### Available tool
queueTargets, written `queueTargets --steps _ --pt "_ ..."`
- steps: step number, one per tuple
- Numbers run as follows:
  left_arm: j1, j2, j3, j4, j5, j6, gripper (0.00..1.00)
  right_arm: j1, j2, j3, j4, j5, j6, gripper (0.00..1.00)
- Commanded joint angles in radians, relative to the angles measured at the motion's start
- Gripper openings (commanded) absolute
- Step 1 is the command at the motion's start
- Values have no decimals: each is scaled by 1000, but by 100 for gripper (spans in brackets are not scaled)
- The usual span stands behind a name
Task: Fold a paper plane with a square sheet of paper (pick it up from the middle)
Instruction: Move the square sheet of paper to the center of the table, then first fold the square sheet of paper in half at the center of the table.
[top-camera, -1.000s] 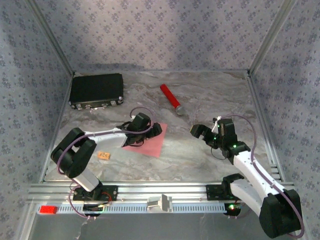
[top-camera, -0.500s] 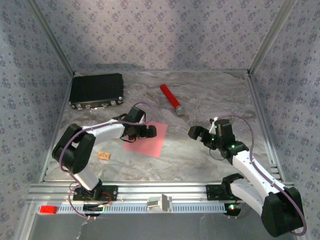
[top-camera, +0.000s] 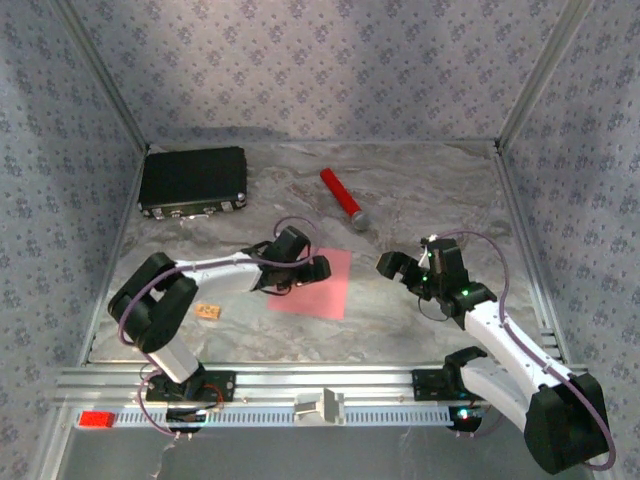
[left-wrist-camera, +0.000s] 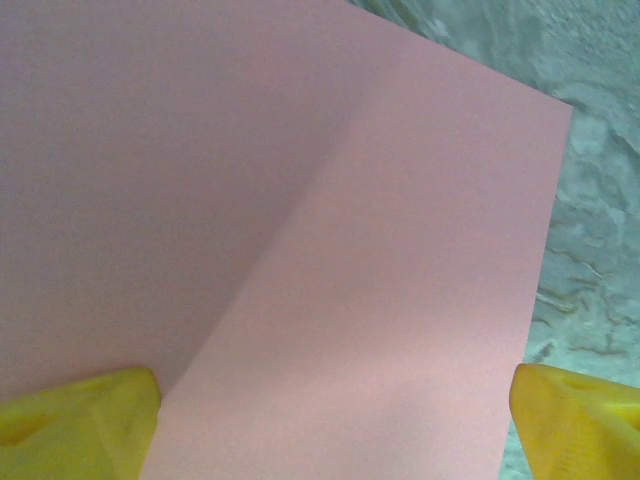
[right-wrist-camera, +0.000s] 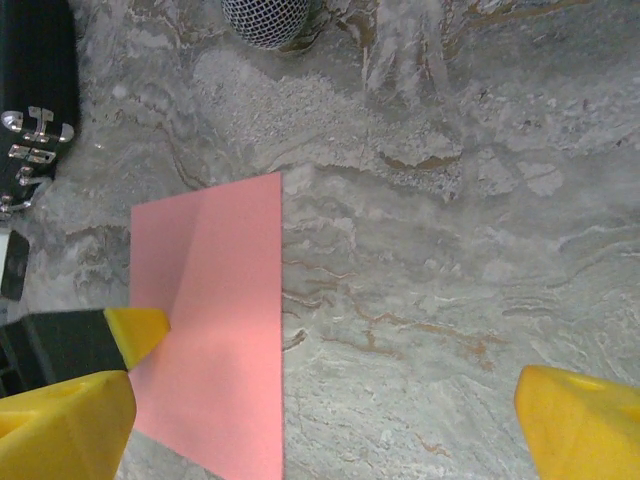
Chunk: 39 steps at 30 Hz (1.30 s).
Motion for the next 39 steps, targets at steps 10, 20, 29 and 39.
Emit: queueTargets --steps 10,20,29,39 --pt "-123 -20 129 -239 -250 38 96 -16 -81 26 -48 53 38 99" --pt "-122 104 338 -508 -163 198 92 -68 -149 -19 -30 2 47 99" --pt "-122 216 448 -603 -134 175 91 -71 -108 -8 -37 -17 43 99" --pt "-125 277 513 -667 -129 174 92 -68 -65 7 -41 -24 39 99"
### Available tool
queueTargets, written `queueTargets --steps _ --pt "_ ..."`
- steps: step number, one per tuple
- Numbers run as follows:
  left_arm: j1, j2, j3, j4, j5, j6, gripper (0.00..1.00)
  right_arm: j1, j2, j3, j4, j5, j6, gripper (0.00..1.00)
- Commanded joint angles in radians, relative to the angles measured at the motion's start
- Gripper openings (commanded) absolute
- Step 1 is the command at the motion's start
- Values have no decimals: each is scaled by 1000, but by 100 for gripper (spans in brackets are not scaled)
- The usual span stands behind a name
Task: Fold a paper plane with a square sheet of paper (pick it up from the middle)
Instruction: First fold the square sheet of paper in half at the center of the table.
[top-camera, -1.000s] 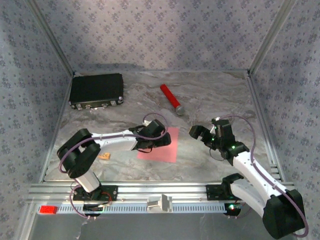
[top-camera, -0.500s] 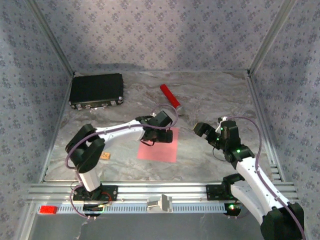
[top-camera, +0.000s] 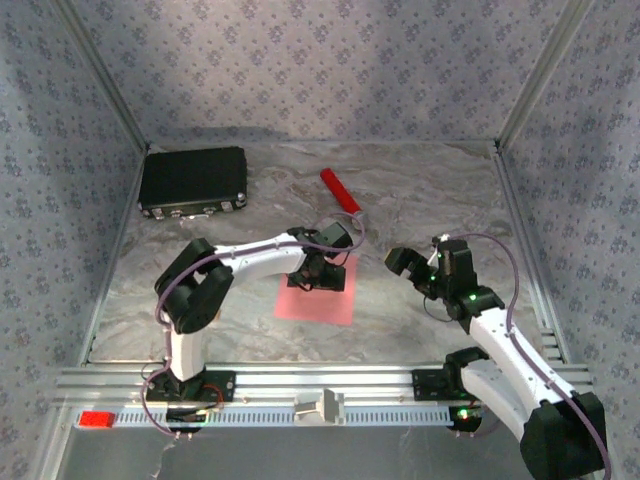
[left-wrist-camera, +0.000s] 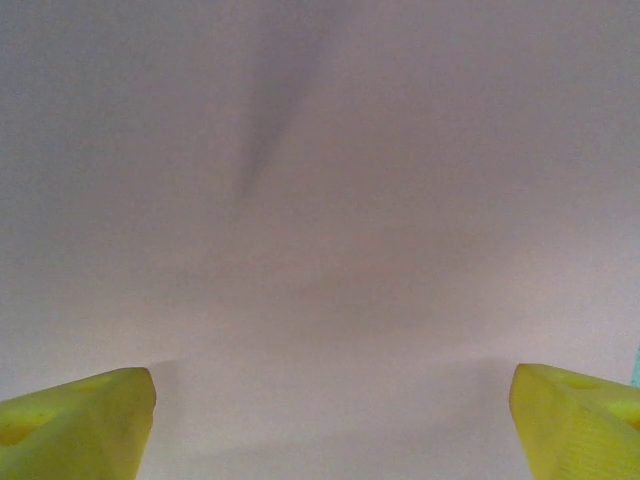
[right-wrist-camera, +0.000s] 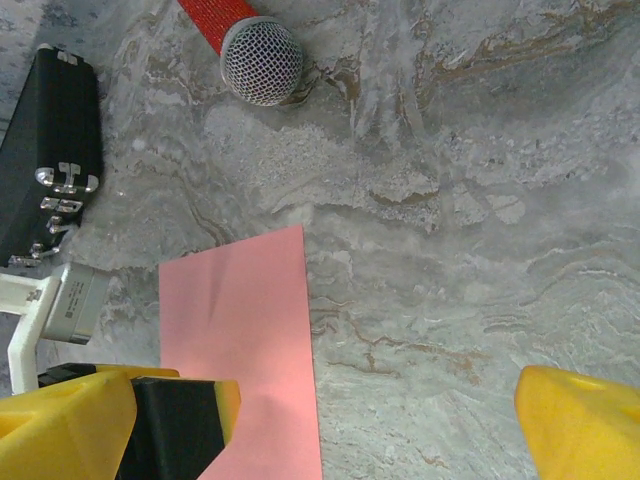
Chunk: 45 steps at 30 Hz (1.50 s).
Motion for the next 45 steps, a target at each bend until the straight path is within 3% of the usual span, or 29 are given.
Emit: queueTargets --steps 1,45 --pt "-3 29 49 -70 9 10 92 -2 10 20 -31 -16 2 99" --pt "-9 167 68 -109 -29 -44 97 3 40 18 -56 -27 -22 99"
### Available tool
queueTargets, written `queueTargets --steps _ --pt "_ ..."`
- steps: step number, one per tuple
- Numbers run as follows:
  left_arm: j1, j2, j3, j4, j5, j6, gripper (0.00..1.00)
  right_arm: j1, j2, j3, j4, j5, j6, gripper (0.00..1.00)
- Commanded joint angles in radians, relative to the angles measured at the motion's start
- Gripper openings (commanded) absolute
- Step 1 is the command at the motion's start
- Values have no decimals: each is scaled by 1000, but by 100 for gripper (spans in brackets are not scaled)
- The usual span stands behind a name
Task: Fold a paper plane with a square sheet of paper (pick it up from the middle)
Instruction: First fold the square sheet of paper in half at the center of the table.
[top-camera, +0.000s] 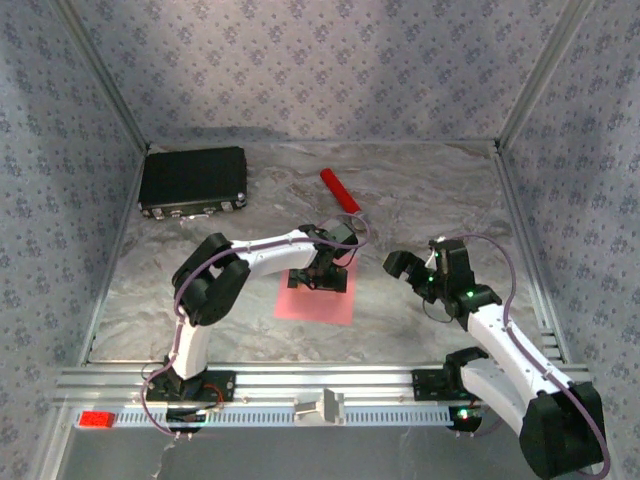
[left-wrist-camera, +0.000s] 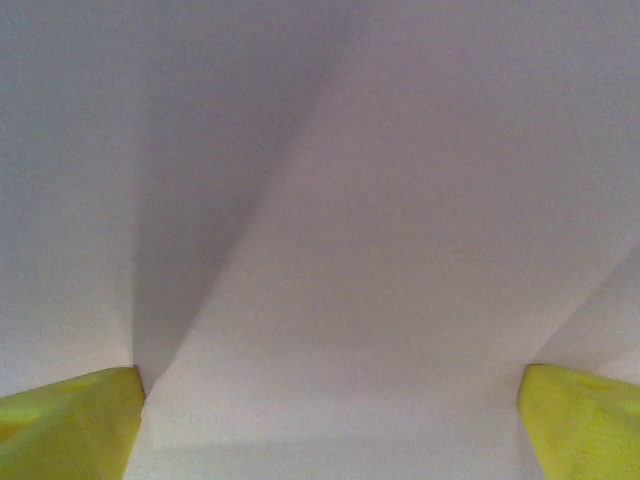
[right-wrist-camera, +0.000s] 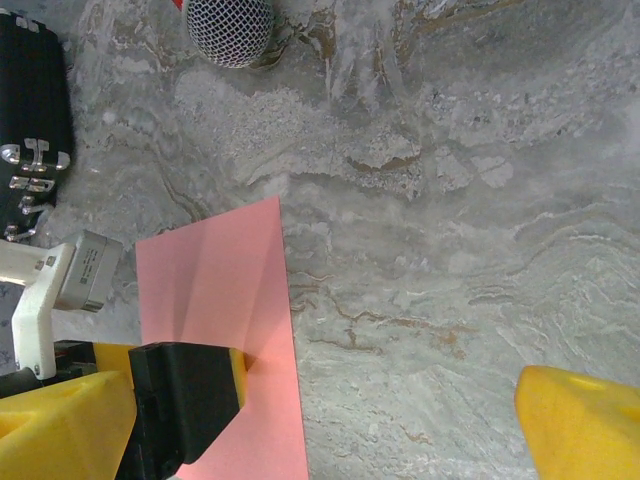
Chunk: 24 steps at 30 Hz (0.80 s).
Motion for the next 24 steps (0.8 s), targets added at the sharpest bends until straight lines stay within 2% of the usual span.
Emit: queueTargets --steps 1,18,24 --pt "-8 63 -21 -21 -17 -17 96 1 -1 19 -31 -2 -17 99" --pt "-10 77 -44 7 -8 -22 94 0 -6 21 -46 11 -11 99" --pt "-13 45 -46 27 -10 -17 86 1 -11 23 -52 17 -9 99"
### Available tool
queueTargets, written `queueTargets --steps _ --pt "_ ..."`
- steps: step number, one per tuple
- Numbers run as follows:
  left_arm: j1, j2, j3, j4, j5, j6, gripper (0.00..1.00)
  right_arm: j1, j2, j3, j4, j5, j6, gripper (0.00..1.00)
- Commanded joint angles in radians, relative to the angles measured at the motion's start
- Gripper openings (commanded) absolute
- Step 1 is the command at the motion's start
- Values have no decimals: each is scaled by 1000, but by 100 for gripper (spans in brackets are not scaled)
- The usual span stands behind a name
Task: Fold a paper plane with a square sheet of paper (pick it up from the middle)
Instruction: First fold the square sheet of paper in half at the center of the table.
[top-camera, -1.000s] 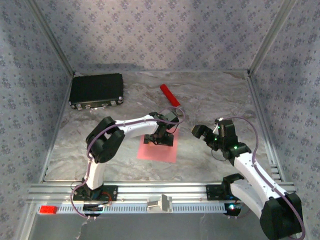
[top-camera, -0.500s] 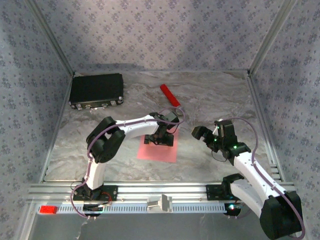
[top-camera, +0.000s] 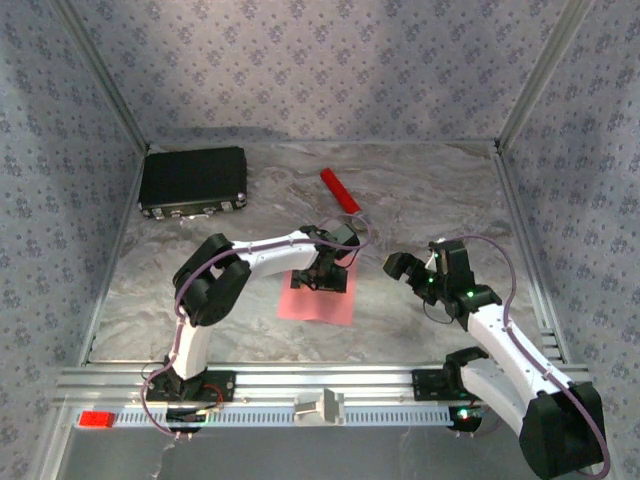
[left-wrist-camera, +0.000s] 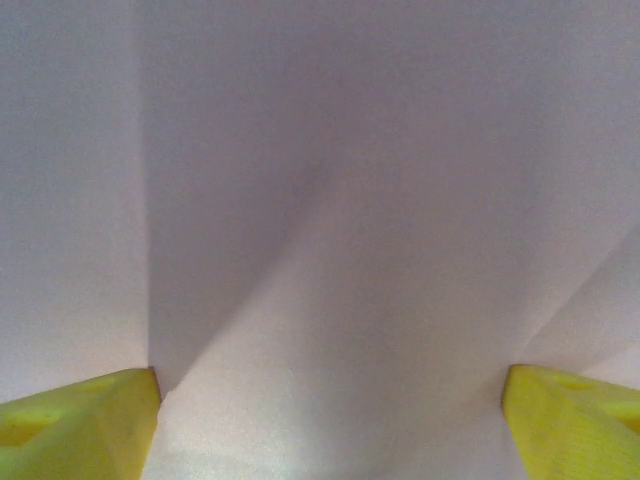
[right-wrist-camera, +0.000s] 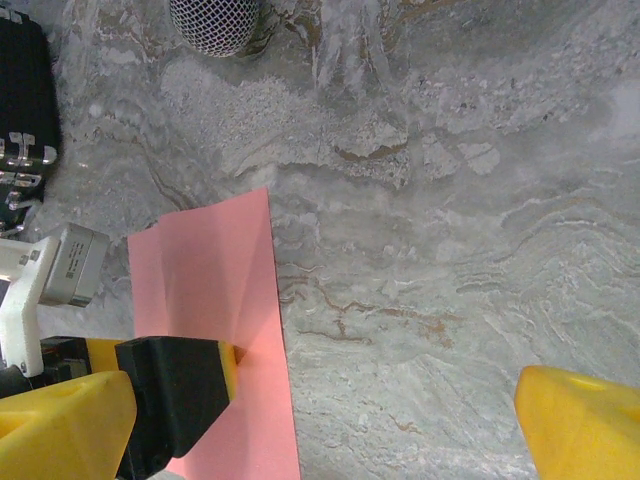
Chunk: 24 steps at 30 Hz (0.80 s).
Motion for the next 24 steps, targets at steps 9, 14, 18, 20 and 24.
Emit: queueTargets --steps 9,14,18,20,24 --pt "-11 -49 -90 83 -15 8 58 1 -12 27 -45 30 1 99" --pt "-11 -102 -120 146 -15 10 44 2 -8 35 -61 43 18 99" --pt "-11 -150 -144 187 -10 7 40 2 6 63 -108 69 19 99" --pt "-11 -182 -160 213 -7 5 38 2 10 75 -131 86 22 99" --pt "-9 -248 -197 280 12 -2 37 1 13 97 -171 122 36 99"
